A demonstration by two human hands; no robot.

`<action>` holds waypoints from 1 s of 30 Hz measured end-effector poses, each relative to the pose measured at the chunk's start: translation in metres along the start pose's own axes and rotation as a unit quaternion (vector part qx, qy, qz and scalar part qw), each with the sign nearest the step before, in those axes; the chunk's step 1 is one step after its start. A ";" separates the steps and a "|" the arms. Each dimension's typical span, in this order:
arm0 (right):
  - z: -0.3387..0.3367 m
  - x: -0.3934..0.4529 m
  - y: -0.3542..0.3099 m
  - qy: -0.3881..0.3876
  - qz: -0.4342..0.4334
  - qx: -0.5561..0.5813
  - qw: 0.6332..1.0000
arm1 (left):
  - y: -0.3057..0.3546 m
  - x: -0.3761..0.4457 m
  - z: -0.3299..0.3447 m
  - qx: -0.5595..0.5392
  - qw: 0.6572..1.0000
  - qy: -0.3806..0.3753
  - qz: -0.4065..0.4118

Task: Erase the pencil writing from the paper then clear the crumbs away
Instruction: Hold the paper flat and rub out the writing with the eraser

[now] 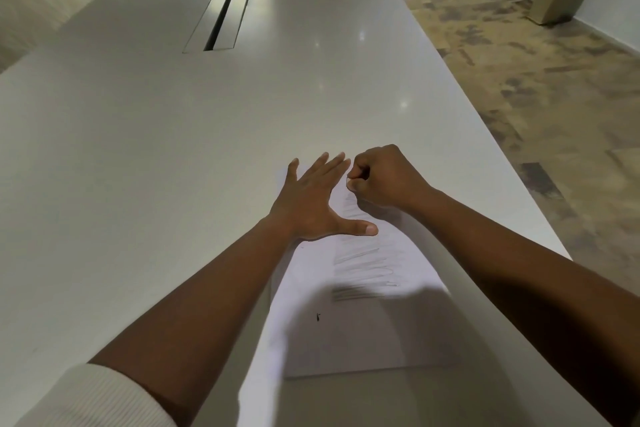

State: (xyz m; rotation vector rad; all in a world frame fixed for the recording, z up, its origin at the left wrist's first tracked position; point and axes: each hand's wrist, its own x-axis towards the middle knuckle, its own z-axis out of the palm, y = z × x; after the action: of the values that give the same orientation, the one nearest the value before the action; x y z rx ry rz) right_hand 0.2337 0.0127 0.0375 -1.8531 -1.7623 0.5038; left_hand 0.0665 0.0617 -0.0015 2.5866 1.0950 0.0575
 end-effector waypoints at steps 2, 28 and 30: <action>0.001 -0.001 -0.001 0.006 -0.005 -0.004 1.000 | 0.000 0.000 0.000 -0.005 1.000 0.001 -0.002; 0.011 -0.016 -0.012 -0.034 -0.144 0.002 0.989 | 0.002 -0.001 -0.003 0.013 1.000 -0.004 0.002; 0.005 -0.005 -0.005 0.016 -0.104 -0.021 0.994 | 0.002 -0.002 -0.003 -0.008 1.000 0.002 -0.004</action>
State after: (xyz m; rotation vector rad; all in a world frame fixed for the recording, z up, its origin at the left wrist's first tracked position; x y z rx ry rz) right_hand 0.2262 0.0081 0.0360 -1.6708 -1.9304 0.3582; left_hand 0.0660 0.0604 0.0022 2.5699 1.1018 0.0688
